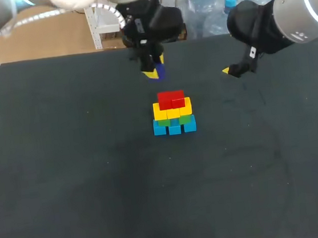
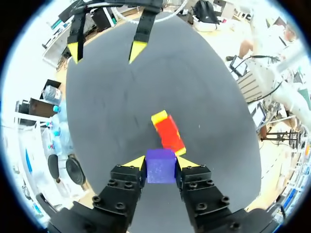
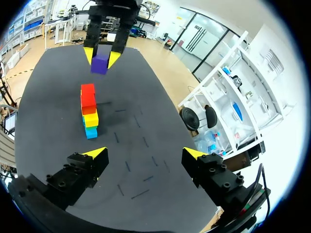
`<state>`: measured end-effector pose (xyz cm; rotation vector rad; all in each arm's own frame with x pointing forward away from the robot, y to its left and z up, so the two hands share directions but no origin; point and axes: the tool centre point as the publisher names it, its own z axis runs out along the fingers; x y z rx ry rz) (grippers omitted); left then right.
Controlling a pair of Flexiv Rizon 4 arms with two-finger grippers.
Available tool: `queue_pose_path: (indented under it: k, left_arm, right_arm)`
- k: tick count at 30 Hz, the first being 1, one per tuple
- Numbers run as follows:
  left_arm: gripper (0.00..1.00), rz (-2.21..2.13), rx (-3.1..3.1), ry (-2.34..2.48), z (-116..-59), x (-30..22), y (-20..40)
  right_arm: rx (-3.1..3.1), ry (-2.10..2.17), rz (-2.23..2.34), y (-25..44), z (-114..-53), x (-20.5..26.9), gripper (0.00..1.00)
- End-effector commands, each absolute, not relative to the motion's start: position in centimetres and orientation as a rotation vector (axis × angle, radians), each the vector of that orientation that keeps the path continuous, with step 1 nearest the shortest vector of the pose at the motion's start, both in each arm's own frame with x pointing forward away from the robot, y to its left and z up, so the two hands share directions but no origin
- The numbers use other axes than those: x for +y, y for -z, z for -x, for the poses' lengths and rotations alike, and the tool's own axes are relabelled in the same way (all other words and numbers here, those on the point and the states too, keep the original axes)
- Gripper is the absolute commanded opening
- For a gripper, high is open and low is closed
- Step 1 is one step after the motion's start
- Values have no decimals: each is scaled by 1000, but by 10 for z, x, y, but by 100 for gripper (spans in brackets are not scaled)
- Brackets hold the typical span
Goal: Place the blue cubes, place green cubes on the blue cubes, place the yellow cubes on the green cubes, then place the red cubes on the yellow cubes, and place purple cube on the red cubes.
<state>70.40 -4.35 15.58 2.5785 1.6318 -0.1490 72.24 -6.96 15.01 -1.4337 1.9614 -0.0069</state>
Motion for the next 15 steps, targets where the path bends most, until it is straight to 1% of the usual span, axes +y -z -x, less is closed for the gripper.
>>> queue_pose_path:
  k: [1, 5, 15]
  left_arm:
    - [0, -2670, 1676, 301, -708, -55, -152]
    - [0, -2666, 1709, 313, -703, -59, -149]
    - [0, -2545, 1952, 307, -700, -43, -147]
  right_arm:
    - [1957, 21, 1421, -148, -719, -69, 100]
    - [1957, 21, 1421, -148, -719, -69, 100]
    - [1957, 21, 1421, -148, -719, -69, 100]
